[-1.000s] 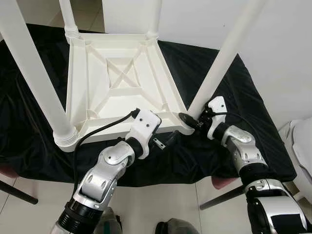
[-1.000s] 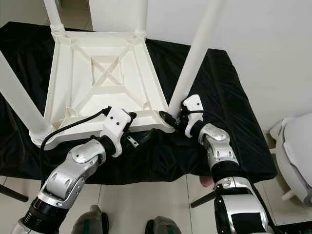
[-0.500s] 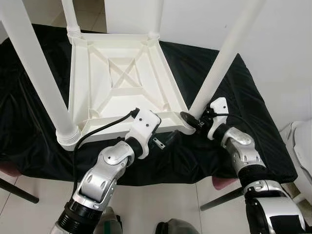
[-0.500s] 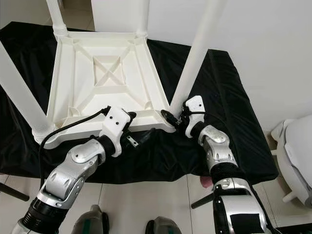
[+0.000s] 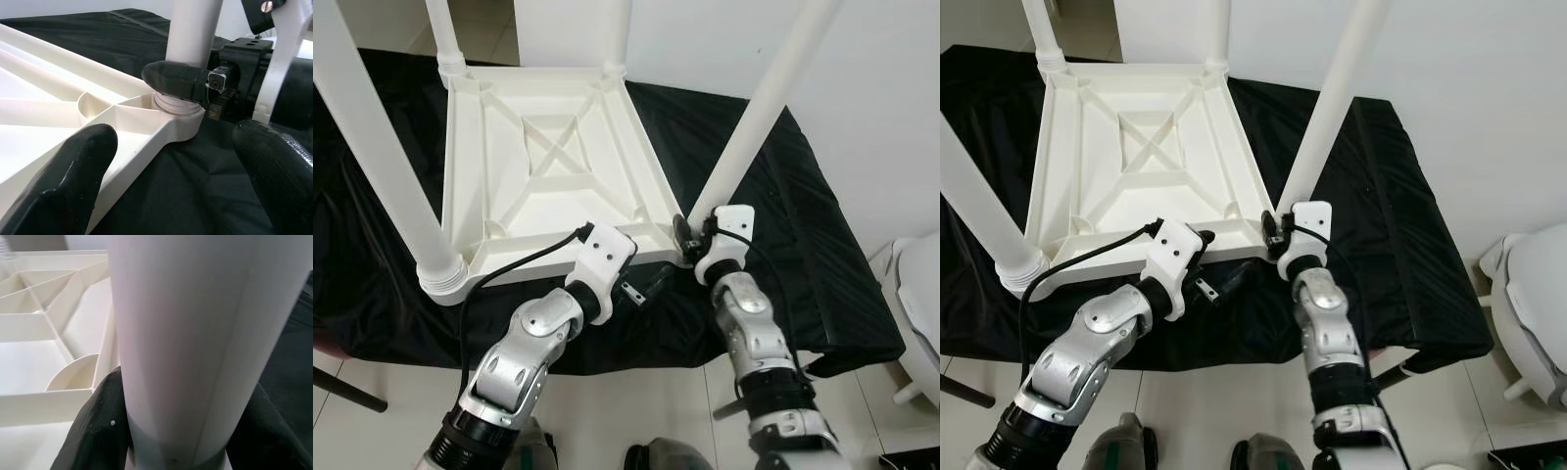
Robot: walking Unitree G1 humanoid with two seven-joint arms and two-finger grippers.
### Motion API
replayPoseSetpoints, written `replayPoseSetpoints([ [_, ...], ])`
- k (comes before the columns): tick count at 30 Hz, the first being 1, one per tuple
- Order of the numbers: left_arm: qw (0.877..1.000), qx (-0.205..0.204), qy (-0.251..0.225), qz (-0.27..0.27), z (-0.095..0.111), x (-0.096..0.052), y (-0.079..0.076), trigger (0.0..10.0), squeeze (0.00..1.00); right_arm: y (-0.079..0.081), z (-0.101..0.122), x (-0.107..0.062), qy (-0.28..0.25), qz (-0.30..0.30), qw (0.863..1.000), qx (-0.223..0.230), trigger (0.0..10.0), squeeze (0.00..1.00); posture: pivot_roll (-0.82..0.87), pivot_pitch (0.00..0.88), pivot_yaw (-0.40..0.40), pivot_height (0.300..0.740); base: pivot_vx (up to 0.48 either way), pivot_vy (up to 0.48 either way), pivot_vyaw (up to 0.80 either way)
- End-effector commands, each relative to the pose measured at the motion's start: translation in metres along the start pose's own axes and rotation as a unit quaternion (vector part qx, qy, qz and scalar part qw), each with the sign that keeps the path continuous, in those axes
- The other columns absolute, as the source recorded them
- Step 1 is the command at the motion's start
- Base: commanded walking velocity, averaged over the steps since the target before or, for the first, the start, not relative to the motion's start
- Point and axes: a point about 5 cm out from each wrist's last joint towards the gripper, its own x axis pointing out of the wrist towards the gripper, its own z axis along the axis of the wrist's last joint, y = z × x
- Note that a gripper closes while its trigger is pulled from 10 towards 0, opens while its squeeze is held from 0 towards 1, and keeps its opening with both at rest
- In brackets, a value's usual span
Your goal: Building children table
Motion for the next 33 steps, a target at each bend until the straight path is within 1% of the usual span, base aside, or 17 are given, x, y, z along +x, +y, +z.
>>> replayPoseSetpoints([
  [1,1.0,-0.001,-0.001,-0.005,0.002,0.001,-0.004,10.0,0.0,0.002,-0.004,-0.003,0.014,-0.012,1.0,-0.001,10.0,0.0,-0.01,0.013,-0.093,0.74,0.0,0.0,0.0],
  [2,1.0,-0.002,-0.001,-0.005,0.002,0.001,-0.004,10.0,0.0,0.005,-0.004,-0.004,0.016,-0.006,1.0,0.002,10.0,0.0,-0.01,0.012,-0.094,0.74,0.0,0.0,0.0],
  [3,1.0,-0.002,-0.001,-0.006,0.001,0.001,-0.004,10.0,0.0,0.005,-0.002,-0.004,0.015,-0.007,1.0,0.004,10.0,0.1,-0.01,0.01,-0.096,0.74,0.0,0.0,0.0],
  [4,1.0,-0.003,-0.001,-0.006,0.001,0.001,-0.005,10.0,0.0,0.004,-0.001,-0.005,0.013,-0.008,1.0,0.012,10.0,1.0,-0.01,0.01,-0.096,0.74,0.0,0.0,0.0],
  [10,1.0,-0.002,-0.002,-0.005,0.001,0.002,-0.004,10.0,0.0,-0.007,0.011,-0.002,-0.005,-0.002,1.0,0.007,10.0,1.0,-0.02,0.003,-0.099,0.74,0.0,0.0,0.0],
  [12,1.0,-0.002,-0.002,-0.006,0.001,0.002,-0.005,10.0,0.0,-0.012,0.015,-0.001,-0.008,0.035,0.999,0.002,10.0,1.0,-0.02,0.001,-0.101,0.74,0.0,0.0,0.0],
  [13,1.0,-0.002,-0.002,-0.006,0.001,0.002,-0.005,10.0,0.0,-0.012,0.015,-0.001,-0.008,0.035,0.999,0.002,10.0,1.0,-0.02,0.001,-0.101,0.74,0.0,0.0,0.0],
  [15,1.0,-0.001,-0.002,-0.006,0.001,0.002,-0.005,10.0,0.0,-0.015,0.017,0.0,-0.005,0.072,0.997,0.0,10.0,1.0,-0.02,0.0,-0.099,0.74,0.0,0.0,0.0],
  [16,1.0,-0.001,-0.002,-0.006,0.001,0.002,-0.005,10.0,0.0,-0.015,0.017,0.0,-0.005,0.072,0.997,0.0,10.0,1.0,-0.02,0.0,-0.099,0.74,0.0,0.0,0.0],
  [18,1.0,-0.001,-0.002,-0.007,0.001,0.002,-0.005,10.0,0.0,-0.017,0.019,0.001,0.002,0.131,0.991,-0.01,10.0,1.0,-0.02,0.0,-0.1,0.74,0.0,0.0,0.0],
  [19,1.0,-0.001,-0.002,-0.007,0.001,0.003,-0.005,10.0,0.0,-0.019,0.019,0.001,0.008,0.161,0.987,-0.019,10.0,0.2,-0.02,0.0,-0.098,0.74,0.0,0.0,0.0],
  [22,1.0,-0.001,-0.002,-0.007,0.001,0.003,-0.005,10.0,0.0,-0.02,0.018,0.001,0.012,0.178,0.984,-0.026,10.0,0.2,-0.02,0.0,-0.098,0.74,0.0,0.0,0.0],
  [23,1.0,-0.001,-0.002,-0.008,0.001,0.003,-0.005,10.0,0.0,-0.021,0.02,0.0,0.007,0.2,0.979,-0.035,10.0,0.0,-0.02,0.0,-0.099,0.74,0.0,0.0,0.0],
  [26,1.0,-0.001,-0.002,-0.008,0.001,0.003,-0.004,10.0,0.0,-0.035,0.02,0.006,0.019,0.278,0.958,-0.068,10.0,0.0,-0.02,0.0,-0.093,0.74,0.0,0.0,0.0],
  [27,1.0,-0.001,-0.002,-0.008,0.001,0.003,-0.004,10.0,0.0,-0.035,0.02,0.006,0.019,0.278,0.958,-0.068,10.0,0.0,-0.02,0.0,-0.093,0.74,0.0,0.0,0.0],
  [28,1.0,0.0,-0.002,-0.008,0.002,0.003,-0.004,10.0,0.0,-0.038,0.02,0.008,0.024,0.29,0.954,-0.074,10.0,0.0,-0.02,0.0,-0.093,0.74,0.0,0.0,0.0],
  [33,1.0,0.0,-0.004,-0.006,0.003,0.004,-0.003,10.0,0.0,-0.044,0.014,0.014,0.043,0.314,0.944,-0.092,10.0,0.0,-0.02,0.0,-0.093,0.74,0.0,0.0,0.0],
])
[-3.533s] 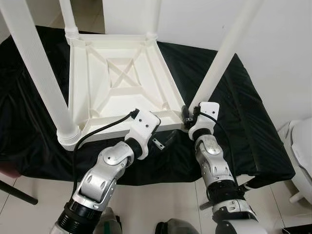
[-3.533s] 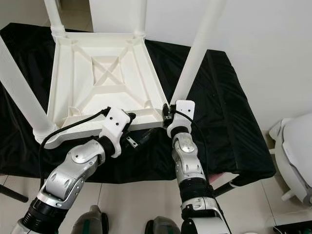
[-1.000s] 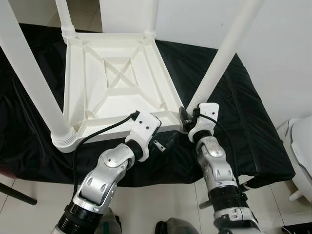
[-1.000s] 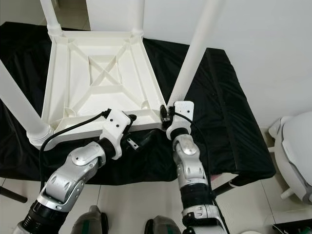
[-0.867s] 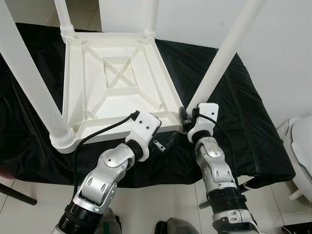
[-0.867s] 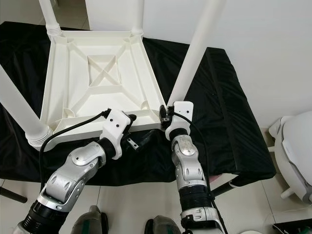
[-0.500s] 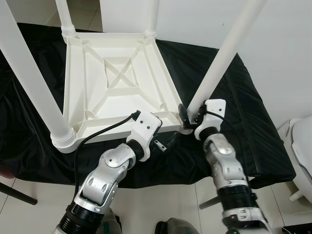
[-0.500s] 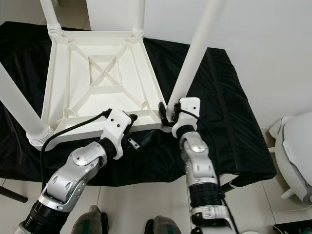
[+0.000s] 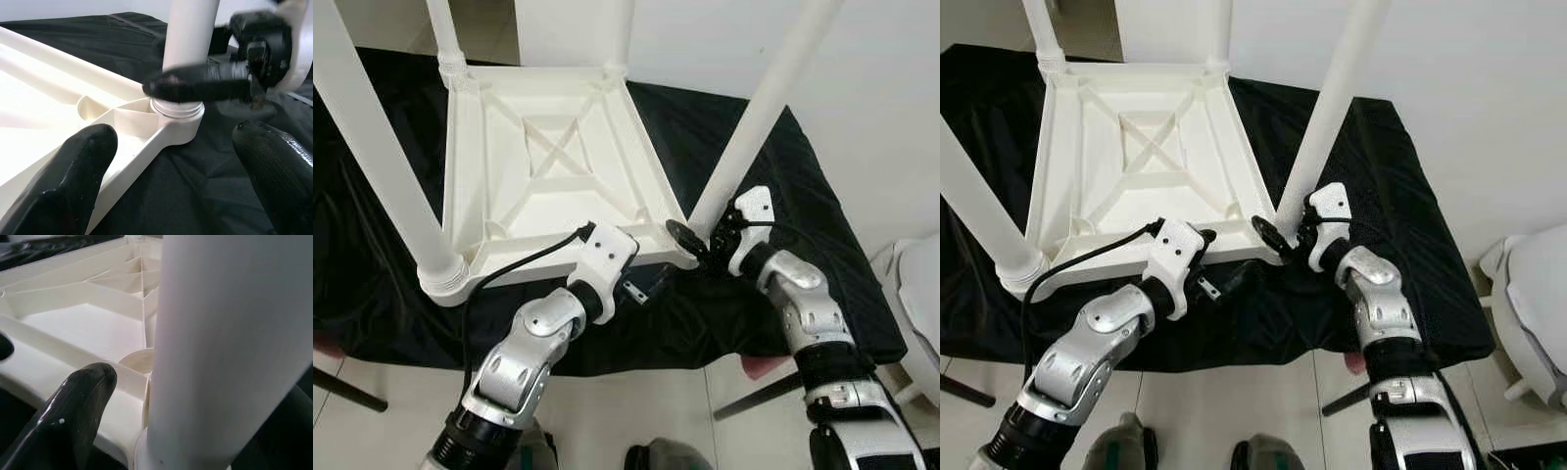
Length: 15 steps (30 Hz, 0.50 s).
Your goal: Building children table
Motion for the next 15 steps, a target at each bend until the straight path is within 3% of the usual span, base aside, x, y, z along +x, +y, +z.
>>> replayPoseSetpoints([
  [1,1.0,0.004,0.0,-0.003,0.001,0.002,0.0,10.0,0.0,-0.004,-0.006,-0.001,0.016,0.011,1.0,-0.008,10.0,0.0,-0.01,0.0,-0.095,0.74,0.0,0.0,0.0],
  [2,1.0,0.004,-0.001,-0.001,0.002,0.002,0.0,10.0,0.0,-0.006,-0.007,-0.001,0.018,0.012,1.0,-0.007,10.0,0.0,-0.01,0.0,-0.095,0.74,0.0,0.0,0.0],
  [3,1.0,0.004,-0.001,0.0,0.002,0.002,0.0,10.0,0.0,-0.007,-0.008,-0.001,0.022,0.014,1.0,-0.006,4.5,0.0,-0.01,0.0,-0.095,0.74,0.0,0.0,0.0],
  [5,1.0,0.004,-0.001,0.001,0.002,0.001,0.001,10.0,0.0,-0.008,-0.009,-0.001,0.024,0.015,1.0,-0.005,4.5,0.0,-0.01,0.0,-0.095,0.74,0.0,0.0,0.0],
  [6,1.0,0.004,-0.001,0.001,0.002,0.001,0.001,10.0,0.0,-0.009,-0.011,-0.001,0.027,0.018,0.999,-0.003,0.0,0.0,0.0,0.001,-0.095,0.74,0.0,0.0,0.0],
  [15,1.0,0.002,0.001,0.004,0.001,0.0,0.001,10.0,0.0,-0.011,-0.022,-0.005,0.035,0.021,0.999,0.011,0.0,0.0,0.0,0.004,-0.096,0.74,0.0,0.0,0.0],
])
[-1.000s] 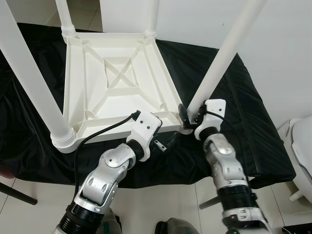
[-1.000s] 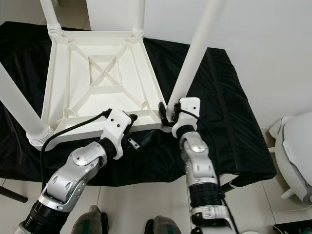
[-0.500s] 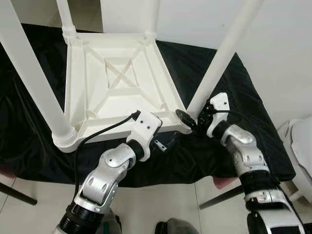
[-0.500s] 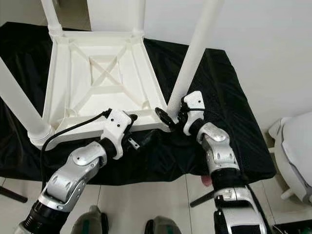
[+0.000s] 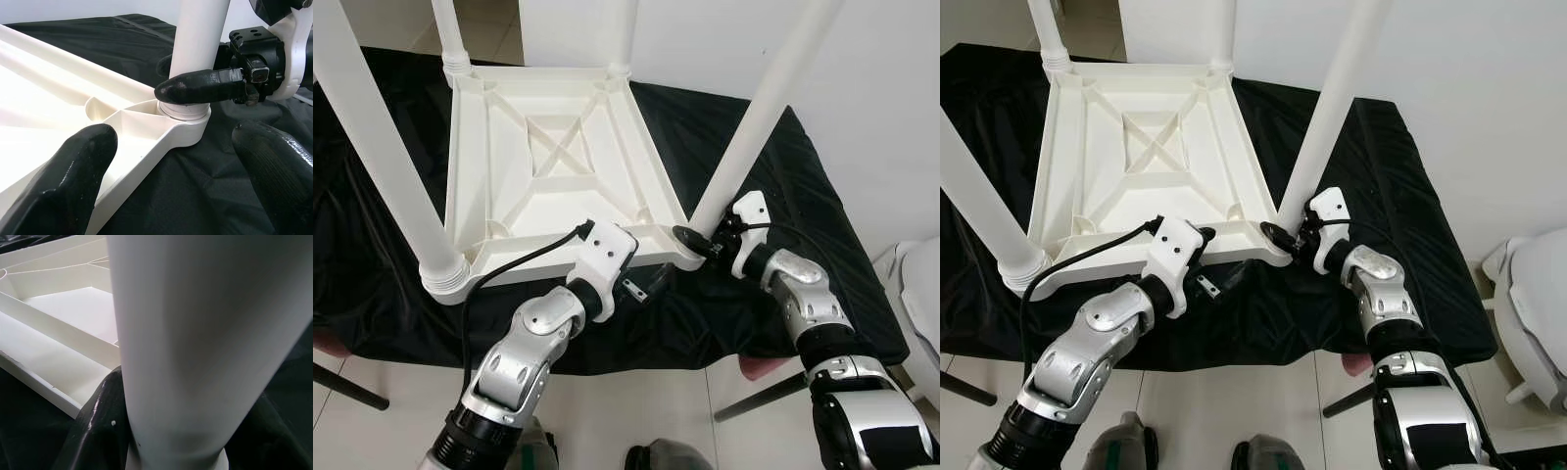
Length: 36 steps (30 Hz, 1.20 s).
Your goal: Building children table
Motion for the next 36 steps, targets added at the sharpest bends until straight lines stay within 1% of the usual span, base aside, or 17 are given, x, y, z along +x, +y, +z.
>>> replayPoseSetpoints([
  [1,1.0,0.002,0.003,0.0,0.0,0.0,-0.001,10.0,0.0,0.0,-0.011,-0.006,0.019,-0.003,1.0,0.012,0.0,0.0,0.0,0.003,-0.096,0.74,0.0,0.0,0.0],
  [5,1.0,0.002,0.005,-0.001,-0.001,-0.001,-0.001,10.0,0.0,-0.002,-0.016,-0.008,0.014,-0.025,0.999,0.016,0.0,0.0,0.0,0.003,-0.096,0.74,0.0,0.0,0.0],
  [6,1.0,0.001,0.005,-0.002,-0.001,-0.001,-0.001,10.0,0.0,-0.002,-0.017,-0.009,0.016,-0.037,0.999,0.014,10.0,0.0,0.0,0.003,-0.096,0.74,0.0,0.0,0.0],
  [9,1.0,0.002,0.007,-0.003,-0.001,-0.002,-0.001,10.0,0.0,-0.003,-0.02,-0.009,0.024,-0.08,0.996,0.022,10.0,0.0,0.0,0.009,-0.091,0.74,0.0,0.0,0.0],
  [12,1.0,0.001,0.008,-0.005,-0.001,-0.002,-0.002,10.0,0.0,-0.001,-0.019,-0.009,0.005,-0.109,0.993,0.037,10.0,0.0,-0.01,0.012,-0.088,0.74,0.0,0.0,0.0],
  [15,1.0,0.001,0.009,-0.006,-0.002,-0.003,-0.002,10.0,0.0,0.005,-0.016,-0.008,-0.009,-0.124,0.991,0.044,10.0,0.0,-0.01,0.015,-0.086,0.74,0.0,0.0,0.0],
  [19,1.0,0.001,0.011,-0.008,-0.002,-0.004,-0.003,10.0,0.0,0.019,-0.01,-0.006,-0.035,-0.191,0.979,0.056,10.0,0.0,-0.01,0.018,-0.083,0.74,0.0,0.0,0.0],
  [20,1.0,0.001,0.011,-0.008,-0.002,-0.004,-0.003,10.0,0.0,0.019,-0.01,-0.006,-0.035,-0.191,0.979,0.056,10.0,0.0,-0.01,0.018,-0.083,0.74,0.0,0.0,0.0],
  [22,1.0,0.001,0.011,-0.01,-0.002,-0.004,-0.003,10.0,0.0,0.024,-0.007,-0.005,-0.04,-0.251,0.965,0.064,10.0,0.0,-0.01,0.018,-0.082,0.74,0.0,0.0,0.0],
  [23,1.0,0.001,0.011,-0.01,-0.002,-0.004,-0.003,10.0,0.0,0.024,-0.007,-0.005,-0.04,-0.251,0.965,0.064,10.0,0.0,-0.01,0.018,-0.082,0.74,0.0,0.0,0.0],
  [25,1.0,0.0,0.011,-0.012,-0.002,-0.004,-0.004,10.0,0.0,0.025,-0.007,-0.005,-0.039,-0.275,0.958,0.067,10.0,0.0,-0.01,0.018,-0.082,0.74,0.0,0.0,0.0],
  [28,1.0,0.001,0.012,-0.016,-0.003,-0.003,-0.005,10.0,0.0,0.038,-0.002,-0.002,-0.044,-0.337,0.938,0.068,10.0,0.0,-0.01,0.007,-0.085,0.74,0.0,0.0,0.0],
  [29,1.0,0.001,0.012,-0.016,-0.003,-0.003,-0.005,10.0,0.0,0.038,-0.002,-0.002,-0.044,-0.337,0.938,0.068,10.0,0.0,-0.01,0.007,-0.085,0.74,0.0,0.0,0.0],
  [31,1.0,0.001,0.011,-0.016,-0.003,-0.003,-0.005,10.0,0.0,0.047,-0.002,0.0,-0.039,-0.356,0.93,0.077,10.0,0.0,-0.01,0.002,-0.085,0.74,0.0,0.0,0.0],
  [32,1.0,0.001,0.011,-0.016,-0.003,-0.003,-0.005,10.0,0.0,0.052,-0.002,0.002,-0.036,-0.352,0.932,0.083,10.0,0.0,-0.01,0.002,-0.085,0.74,0.0,0.0,0.0],
  [35,1.0,0.001,0.011,-0.016,-0.002,-0.003,-0.005,10.0,0.0,0.056,-0.003,0.003,-0.032,-0.346,0.934,0.087,10.0,0.0,-0.01,0.0,-0.084,0.74,0.0,0.0,0.0],
  [36,1.0,0.001,0.011,-0.018,-0.002,-0.002,-0.006,10.0,0.0,0.056,-0.003,0.003,-0.033,-0.346,0.933,0.093,10.0,0.07,-0.01,0.0,-0.085,0.74,0.0,0.0,0.0],
])
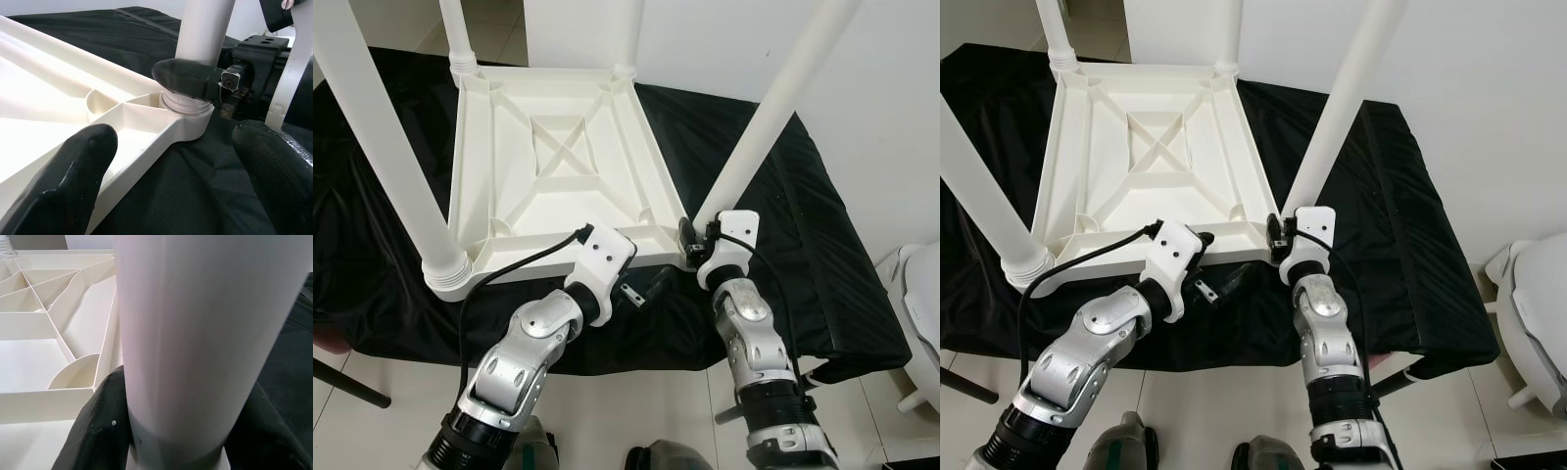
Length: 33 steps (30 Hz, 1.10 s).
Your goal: Building children table
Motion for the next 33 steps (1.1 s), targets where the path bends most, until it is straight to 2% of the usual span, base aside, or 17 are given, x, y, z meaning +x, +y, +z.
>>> replayPoseSetpoints([
  [1,1.0,-0.001,-0.001,-0.014,0.001,0.001,-0.005,10.0,0.0,-0.003,-0.005,-0.002,0.015,-0.014,1.0,0.005,10.0,0.07,-0.01,0.0,-0.085,0.74,0.0,0.0,0.0],
  [2,1.0,0.0,0.0,-0.017,0.001,0.001,-0.006,10.0,0.0,-0.01,0.001,0.0,0.001,-0.004,1.0,0.015,10.0,1.0,-0.01,0.0,-0.083,0.74,0.0,0.0,0.0],
  [6,1.0,0.001,0.0,-0.017,0.001,0.002,-0.006,10.0,0.0,-0.012,0.003,0.001,-0.003,-0.002,1.0,0.016,10.0,1.0,-0.01,0.0,-0.083,0.74,0.0,0.0,0.0],
  [8,1.0,0.002,-0.001,-0.018,0.001,0.002,-0.005,10.0,0.0,-0.017,0.009,0.005,-0.01,0.043,0.999,0.012,10.0,1.0,-0.02,0.0,-0.082,0.74,0.0,0.0,0.0],
  [10,1.0,0.002,-0.001,-0.018,0.001,0.002,-0.005,10.0,0.0,-0.017,0.009,0.005,-0.01,0.043,0.999,0.012,10.0,1.0,-0.02,0.0,-0.082,0.74,0.0,0.0,0.0],
  [12,1.0,0.003,-0.001,-0.019,0.001,0.002,-0.005,10.0,0.0,-0.016,0.012,0.007,-0.009,0.082,0.997,0.008,10.0,1.0,-0.02,0.0,-0.079,0.74,0.0,0.0,0.0],
  [13,1.0,0.003,-0.001,-0.019,0.001,0.002,-0.005,10.0,0.0,-0.016,0.012,0.007,-0.009,0.082,0.997,0.008,10.0,1.0,-0.02,0.0,-0.079,0.74,0.0,0.0,0.0],
  [15,1.0,0.003,-0.001,-0.019,0.002,0.002,-0.005,10.0,0.0,-0.017,0.016,0.009,-0.01,0.136,0.991,-0.008,10.0,1.0,-0.02,0.0,-0.077,0.74,0.0,0.0,0.0],
  [16,1.0,0.003,-0.002,-0.018,0.002,0.002,-0.005,10.0,0.0,-0.018,0.017,0.009,-0.012,0.16,0.987,-0.019,10.0,0.0,-0.02,0.0,-0.077,0.74,0.0,0.0,0.0],
  [18,1.0,0.002,-0.002,-0.017,0.003,0.002,-0.004,10.0,0.0,-0.019,0.021,0.01,-0.02,0.207,0.978,-0.027,10.0,0.0,-0.02,0.0,-0.075,0.74,0.0,0.0,0.0],
  [19,1.0,0.002,-0.002,-0.017,0.003,0.002,-0.004,10.0,0.0,-0.019,0.021,0.01,-0.02,0.207,0.978,-0.027,10.0,0.0,-0.02,0.0,-0.075,0.74,0.0,0.0,0.0],
  [21,1.0,0.002,-0.003,-0.015,0.003,0.003,-0.003,10.0,0.0,-0.024,0.022,0.011,-0.013,0.256,0.966,-0.03,10.0,0.0,-0.02,0.006,-0.076,0.74,0.0,0.0,0.0],
  [22,1.0,0.002,-0.003,-0.015,0.003,0.003,-0.003,10.0,0.0,-0.024,0.022,0.011,-0.013,0.256,0.966,-0.03,10.0,0.0,-0.02,0.006,-0.076,0.74,0.0,0.0,0.0],
  [25,1.0,0.001,-0.004,-0.011,0.003,0.003,-0.002,10.0,0.0,-0.031,0.02,0.015,-0.003,0.298,0.954,-0.046,10.0,0.0,-0.02,0.007,-0.077,0.74,0.0,0.0,0.0],
  [33,1.0,0.002,-0.005,-0.007,0.004,0.002,-0.001,10.0,0.0,-0.041,0.011,0.02,0.027,0.317,0.945,-0.069,10.0,0.0,-0.02,0.007,-0.077,0.74,0.0,0.0,0.0],
])
